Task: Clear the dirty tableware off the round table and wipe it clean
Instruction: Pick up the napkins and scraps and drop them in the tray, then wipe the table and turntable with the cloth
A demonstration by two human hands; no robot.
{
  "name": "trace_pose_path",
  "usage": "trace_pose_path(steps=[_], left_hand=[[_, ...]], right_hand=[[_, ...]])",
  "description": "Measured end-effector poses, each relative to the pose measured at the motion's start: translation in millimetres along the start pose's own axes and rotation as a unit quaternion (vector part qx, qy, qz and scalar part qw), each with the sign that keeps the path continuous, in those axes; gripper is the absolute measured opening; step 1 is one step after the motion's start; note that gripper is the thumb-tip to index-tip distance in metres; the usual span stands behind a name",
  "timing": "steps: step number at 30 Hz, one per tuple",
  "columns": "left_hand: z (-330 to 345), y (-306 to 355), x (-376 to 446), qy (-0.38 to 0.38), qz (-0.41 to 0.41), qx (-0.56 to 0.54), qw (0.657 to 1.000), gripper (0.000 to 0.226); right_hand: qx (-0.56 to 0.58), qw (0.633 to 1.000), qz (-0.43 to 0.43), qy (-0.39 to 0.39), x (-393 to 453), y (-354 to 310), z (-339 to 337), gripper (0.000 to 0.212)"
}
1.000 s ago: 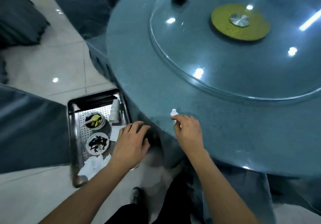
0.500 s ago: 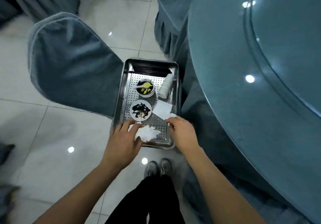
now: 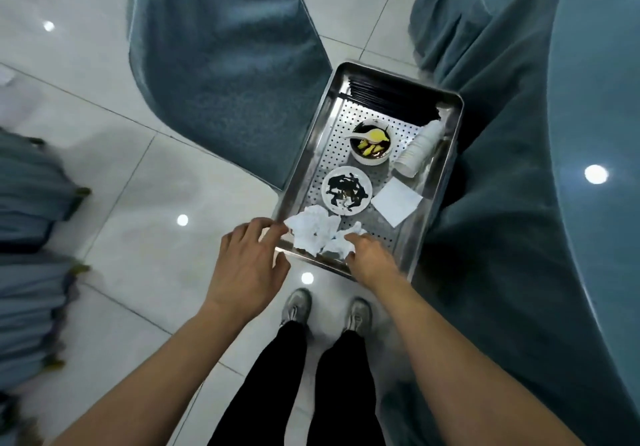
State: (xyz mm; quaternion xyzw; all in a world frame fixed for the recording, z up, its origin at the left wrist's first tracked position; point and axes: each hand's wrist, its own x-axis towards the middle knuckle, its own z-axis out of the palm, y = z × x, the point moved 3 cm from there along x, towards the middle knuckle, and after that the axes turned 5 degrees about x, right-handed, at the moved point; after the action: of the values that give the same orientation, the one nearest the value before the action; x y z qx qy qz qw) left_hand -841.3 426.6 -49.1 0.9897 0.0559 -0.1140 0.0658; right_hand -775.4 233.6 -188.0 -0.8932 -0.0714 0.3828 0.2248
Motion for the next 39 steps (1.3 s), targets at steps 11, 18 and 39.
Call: trace_pose_path(steps=[11, 18, 39], left_hand=[[-91.4, -83.1, 7.3, 0.065, -0.002, -0.038, 0.997, 0.039], [-173.9, -163.8, 41.2, 0.119, 0.062, -0.044, 0.99, 0.038], [-311.2, -285.2, 269.8, 0.139, 0.138, -0.024, 0.98, 0.047]], right_hand=[[0.036, 0.981, -0.082, 0.175, -52.2, -141.8, -67.6, 0.045], [0.067, 0.941, -0.121, 0.309, -68.6, -282.5, -103.3, 0.044], [0.095, 0.889, -0.114, 0.433, 78.7, -471.6, -243.6, 0.049]])
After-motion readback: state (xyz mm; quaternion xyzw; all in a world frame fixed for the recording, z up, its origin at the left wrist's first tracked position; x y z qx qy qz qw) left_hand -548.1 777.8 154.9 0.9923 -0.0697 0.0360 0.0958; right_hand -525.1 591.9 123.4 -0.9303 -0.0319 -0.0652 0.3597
